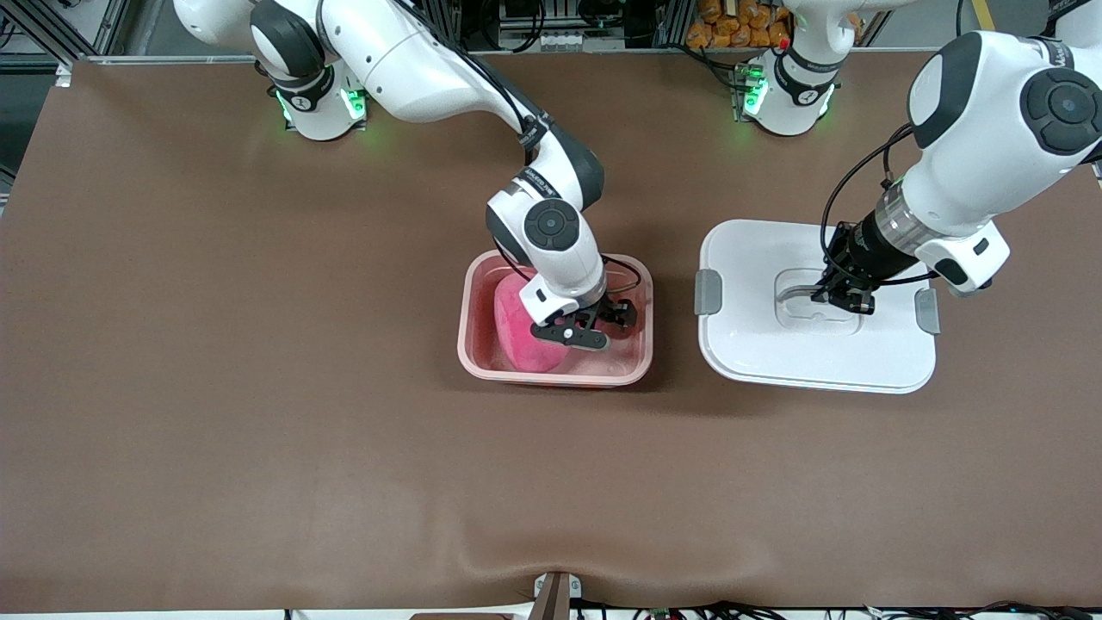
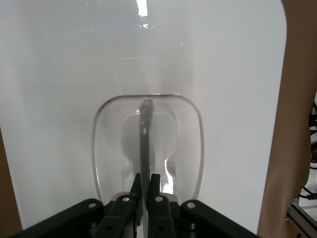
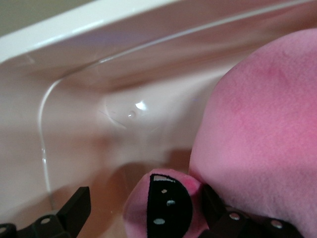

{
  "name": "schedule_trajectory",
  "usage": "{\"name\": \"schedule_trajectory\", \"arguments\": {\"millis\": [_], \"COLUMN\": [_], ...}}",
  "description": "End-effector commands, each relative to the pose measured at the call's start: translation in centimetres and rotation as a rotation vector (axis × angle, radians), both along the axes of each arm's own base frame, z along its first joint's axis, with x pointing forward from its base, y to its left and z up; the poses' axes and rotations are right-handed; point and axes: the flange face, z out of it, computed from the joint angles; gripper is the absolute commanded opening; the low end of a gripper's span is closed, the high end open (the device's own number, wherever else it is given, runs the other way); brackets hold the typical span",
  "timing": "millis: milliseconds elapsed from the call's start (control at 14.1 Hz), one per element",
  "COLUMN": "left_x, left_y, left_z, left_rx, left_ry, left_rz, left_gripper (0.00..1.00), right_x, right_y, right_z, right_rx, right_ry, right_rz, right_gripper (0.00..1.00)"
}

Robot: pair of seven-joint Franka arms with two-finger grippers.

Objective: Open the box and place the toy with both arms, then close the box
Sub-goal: 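Lower the toy into the box and open the right gripper, then withdraw the right gripper while the left gripper carries the lid over the box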

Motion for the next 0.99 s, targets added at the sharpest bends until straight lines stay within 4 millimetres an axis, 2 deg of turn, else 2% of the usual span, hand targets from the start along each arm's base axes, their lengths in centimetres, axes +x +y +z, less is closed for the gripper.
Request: {"name": "schedule_trajectory", "arguments": {"millis": [0,353,566,778,919], "left_x": [-0.1,0.1,0.1,0.2,0.3], "left_y": [-0.3,-0.3,-0.6,-1.1,-1.2], "left_z": [0.8,1.3,1.3,1.2,1.0], "left_rx": [-0.017,-0.019,-0.020,-0.023,-0.024], "left_ry": [0.007,-0.002,-0.002,0.000,0.004], "left_rz": [0.017,0.017,0.021,0.018,0.018], "left_gripper": [0.00,0.00,0.00,0.00,0.00], "right_x": [0.5,1.0,1.7,2.5,3.8], "right_y": [-0.4,-0.1,-0.9,-2.6,-5.1], "right_z": [2.2,5.6,8.2,11.4,13.3], "right_rx": [-0.002,0.044,0.069,0.067,0.059], "right_ry": [0.034,0.020,0.041,0.047,0.066], "right_rz": [0.007,-0.005,-0.022,-0.030,-0.055], "right_gripper": [1.00,1.00,1.00,1.00,1.00]}}
